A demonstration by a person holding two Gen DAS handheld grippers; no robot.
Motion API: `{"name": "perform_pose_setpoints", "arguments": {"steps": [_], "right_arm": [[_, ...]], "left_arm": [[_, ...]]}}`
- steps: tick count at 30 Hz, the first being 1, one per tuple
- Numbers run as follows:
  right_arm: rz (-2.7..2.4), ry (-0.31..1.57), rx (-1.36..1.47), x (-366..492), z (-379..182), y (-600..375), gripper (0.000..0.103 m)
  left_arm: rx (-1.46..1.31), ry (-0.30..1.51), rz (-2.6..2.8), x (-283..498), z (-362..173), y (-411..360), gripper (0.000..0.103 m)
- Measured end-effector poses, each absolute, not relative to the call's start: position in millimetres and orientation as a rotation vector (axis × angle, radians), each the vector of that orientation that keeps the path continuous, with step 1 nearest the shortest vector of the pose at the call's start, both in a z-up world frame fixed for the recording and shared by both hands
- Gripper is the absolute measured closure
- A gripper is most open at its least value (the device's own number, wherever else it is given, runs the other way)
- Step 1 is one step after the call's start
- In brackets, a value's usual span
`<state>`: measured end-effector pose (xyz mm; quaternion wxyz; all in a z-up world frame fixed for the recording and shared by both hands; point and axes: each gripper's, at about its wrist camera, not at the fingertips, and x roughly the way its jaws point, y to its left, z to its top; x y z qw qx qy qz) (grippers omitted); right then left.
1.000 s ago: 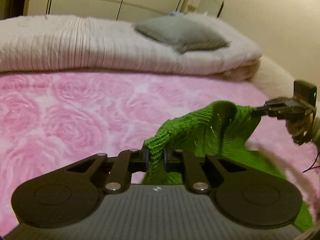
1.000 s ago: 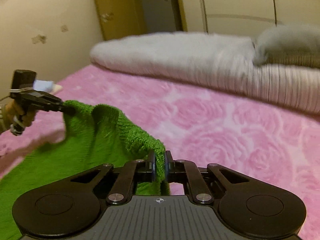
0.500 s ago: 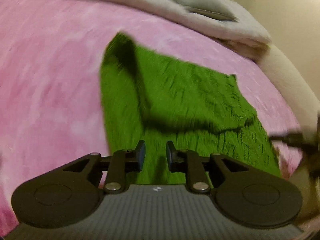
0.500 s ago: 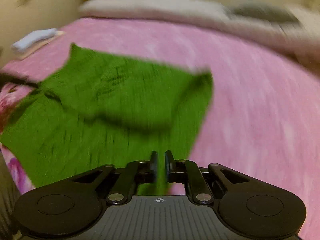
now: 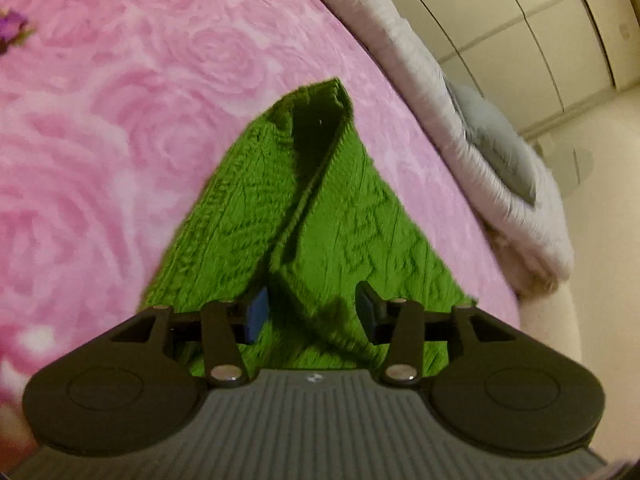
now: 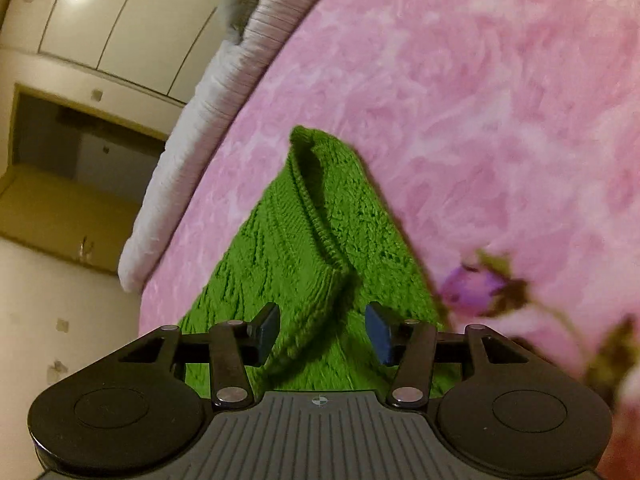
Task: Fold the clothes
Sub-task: 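Lift the hem with both grippers and fold it over toward the collar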
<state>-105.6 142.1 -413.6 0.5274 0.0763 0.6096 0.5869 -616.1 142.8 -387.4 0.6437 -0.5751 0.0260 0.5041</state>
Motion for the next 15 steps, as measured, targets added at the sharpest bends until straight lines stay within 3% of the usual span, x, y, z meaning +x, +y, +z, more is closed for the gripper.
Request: {"name": "perform_pose_setpoints", "arguments": {"steps": [3,4,5,15], "right_arm": [[1.418,1.431,0.190,-108,-421,157,0.052],[1.429,1.421,0.187,-109,-423,160,0.064],[1.442,1.410,0.177,-109,-423,159,0.093],[1.546,1.275,0.220,-110,-382,90,0.096]], "left_arm": [[-1.295,0.060,1.134,-616,-390,150,0.067],[-1.278,0.073,1.116,-615,-390,152,0.082],[-1.262,0.087,1.097,-614,-389,154,0.094],[-1.108,0.152,1.025,-633,-363,91,0.097]]}}
